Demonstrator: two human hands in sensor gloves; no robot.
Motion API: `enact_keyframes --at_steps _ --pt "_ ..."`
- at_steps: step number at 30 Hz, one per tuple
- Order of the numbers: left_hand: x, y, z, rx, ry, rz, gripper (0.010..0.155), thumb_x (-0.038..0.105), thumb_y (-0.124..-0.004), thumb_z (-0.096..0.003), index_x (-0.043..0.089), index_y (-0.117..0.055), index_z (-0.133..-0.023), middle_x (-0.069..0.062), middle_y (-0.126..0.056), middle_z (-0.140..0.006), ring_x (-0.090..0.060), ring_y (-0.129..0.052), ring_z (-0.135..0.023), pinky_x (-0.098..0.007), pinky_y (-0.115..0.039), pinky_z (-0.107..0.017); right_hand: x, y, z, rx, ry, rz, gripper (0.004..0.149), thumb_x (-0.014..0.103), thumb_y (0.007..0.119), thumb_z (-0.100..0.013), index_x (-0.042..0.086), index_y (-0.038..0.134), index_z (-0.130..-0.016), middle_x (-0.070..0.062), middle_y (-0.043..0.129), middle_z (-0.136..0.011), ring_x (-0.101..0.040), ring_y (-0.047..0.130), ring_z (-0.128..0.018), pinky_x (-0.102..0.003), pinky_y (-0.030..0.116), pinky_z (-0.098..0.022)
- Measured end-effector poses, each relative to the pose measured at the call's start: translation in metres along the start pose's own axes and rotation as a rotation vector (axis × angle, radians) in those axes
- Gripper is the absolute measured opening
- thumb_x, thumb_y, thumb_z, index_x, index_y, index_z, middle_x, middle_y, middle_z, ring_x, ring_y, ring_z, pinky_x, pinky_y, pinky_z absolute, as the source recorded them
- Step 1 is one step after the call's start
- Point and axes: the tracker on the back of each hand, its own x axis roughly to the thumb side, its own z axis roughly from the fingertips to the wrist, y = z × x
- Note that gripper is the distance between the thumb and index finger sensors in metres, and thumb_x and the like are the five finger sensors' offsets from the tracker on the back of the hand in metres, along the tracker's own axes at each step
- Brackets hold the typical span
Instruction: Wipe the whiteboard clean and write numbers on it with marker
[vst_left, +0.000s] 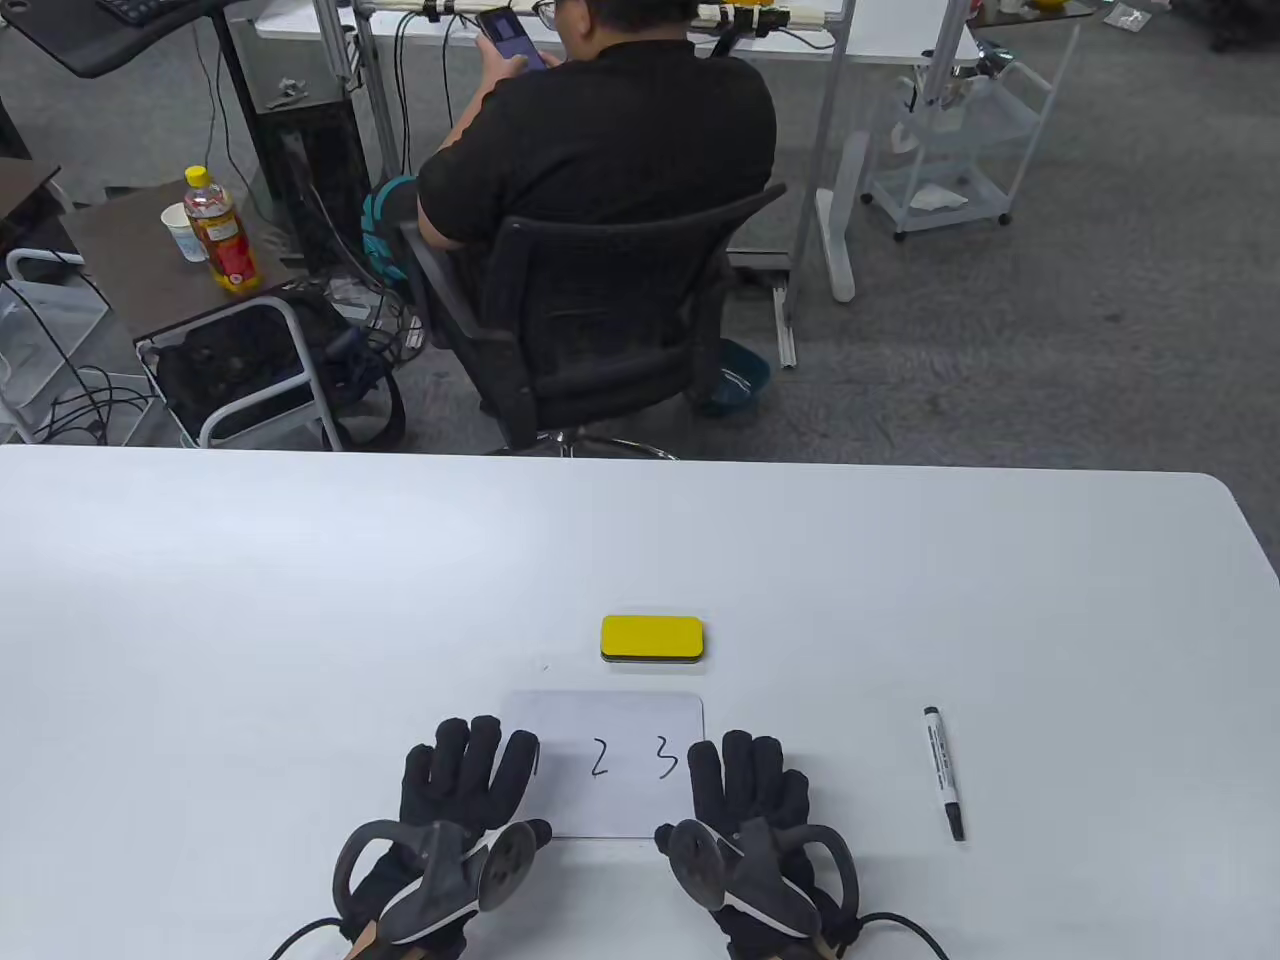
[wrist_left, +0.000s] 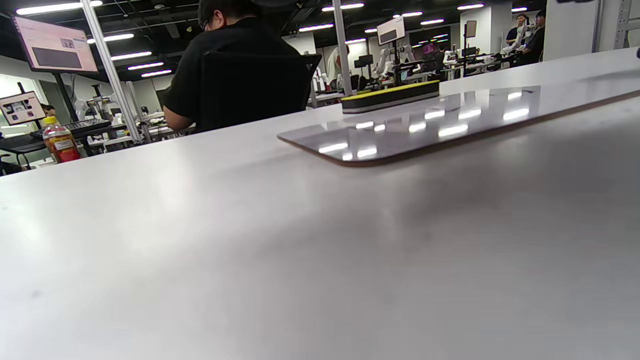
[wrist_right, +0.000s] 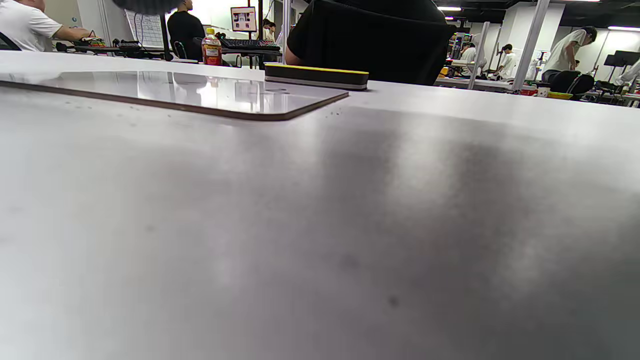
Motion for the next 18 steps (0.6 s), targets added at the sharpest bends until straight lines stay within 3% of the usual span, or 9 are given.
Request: enact_keyframes --at_steps 9,13,18 --pt "-0.009 0.004 0.001 0.017 0.017 0.044 0.082 0.072 -0.053 -0.0538 0.033 -0.027 -0.122 -0.01 -0.028 -0.129 -0.042 -0.033 -0.119 -0.063 -0.041 -0.087 -0.003 -0.002 0.0 -0.014 -0.01 -0.055 0.081 0.057 0.058 -0.059 0.006 0.028 -0.116 -0.035 0.028 -0.118 -0.059 0.03 -0.106 -0.074 0.036 -0.07" --pt "-0.019 0.009 0.001 0.069 0.047 0.064 0.081 0.071 -0.054 -0.0539 0.033 -0.031 -0.121 -0.008 -0.033 -0.129 -0.04 -0.04 -0.119 -0.063 -0.043 -0.086 -0.006 -0.002 0.002 0.023 -0.032 -0.199 0.08 0.055 0.059 -0.06 0.005 0.031 -0.115 -0.035 0.031 -0.118 -0.059 0.033 -0.105 -0.073 0.038 -0.07" --pt "-0.033 0.011 0.0 0.082 0.083 0.11 0.08 0.071 -0.054 -0.0542 0.033 -0.032 -0.121 -0.008 -0.035 -0.128 -0.04 -0.042 -0.119 -0.063 -0.044 -0.086 -0.02 -0.02 -0.012 0.024 0.002 -0.279 0.079 0.053 0.063 -0.06 0.006 0.033 -0.115 -0.034 0.033 -0.118 -0.058 0.037 -0.105 -0.073 0.039 -0.07"
